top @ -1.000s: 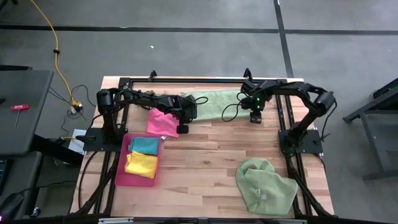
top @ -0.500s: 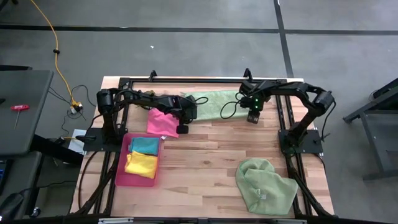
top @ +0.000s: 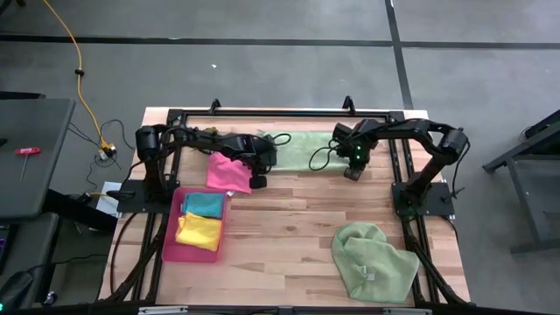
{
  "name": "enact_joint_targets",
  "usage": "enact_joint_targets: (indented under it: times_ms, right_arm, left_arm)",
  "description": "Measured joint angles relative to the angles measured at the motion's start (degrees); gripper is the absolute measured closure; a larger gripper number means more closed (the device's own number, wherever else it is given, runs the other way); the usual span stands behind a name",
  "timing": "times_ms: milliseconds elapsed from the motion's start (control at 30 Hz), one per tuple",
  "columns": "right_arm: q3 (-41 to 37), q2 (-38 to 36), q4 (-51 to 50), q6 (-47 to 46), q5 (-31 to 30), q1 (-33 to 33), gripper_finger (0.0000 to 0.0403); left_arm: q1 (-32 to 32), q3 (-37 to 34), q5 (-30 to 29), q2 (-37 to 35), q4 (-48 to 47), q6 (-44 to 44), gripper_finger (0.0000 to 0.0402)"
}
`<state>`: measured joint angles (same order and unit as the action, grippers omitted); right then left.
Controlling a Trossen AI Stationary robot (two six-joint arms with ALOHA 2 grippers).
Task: Fold microfiber towels
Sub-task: Fold the top green microfiber towel
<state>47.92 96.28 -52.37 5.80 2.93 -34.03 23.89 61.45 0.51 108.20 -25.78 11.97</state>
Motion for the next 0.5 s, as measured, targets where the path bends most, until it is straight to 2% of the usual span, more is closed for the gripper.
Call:
enact_joint_targets:
  times_ms: [100,367,500]
  right_arm:
    - [-0.31,-1.64,-1.96,-3.11,4.74,1.45,0.0401]
    - [-0.28,-8.48,-6.89,-7.13,18.59,3.13,0.0402]
    - [-0.26,-11.05,-7.74,-8.63,21.37,2.46,0.0402]
  left_arm:
    - [-1.32,-0.01,1.4,-0.5,-2.56,-4.26,0.0401]
    - [-1.79,-0.43,16.89,-4.26,-9.39,-14.35,0.0401]
    - [-0.52,-0.35,18.3,-7.39,-11.38,-14.83,0.0401]
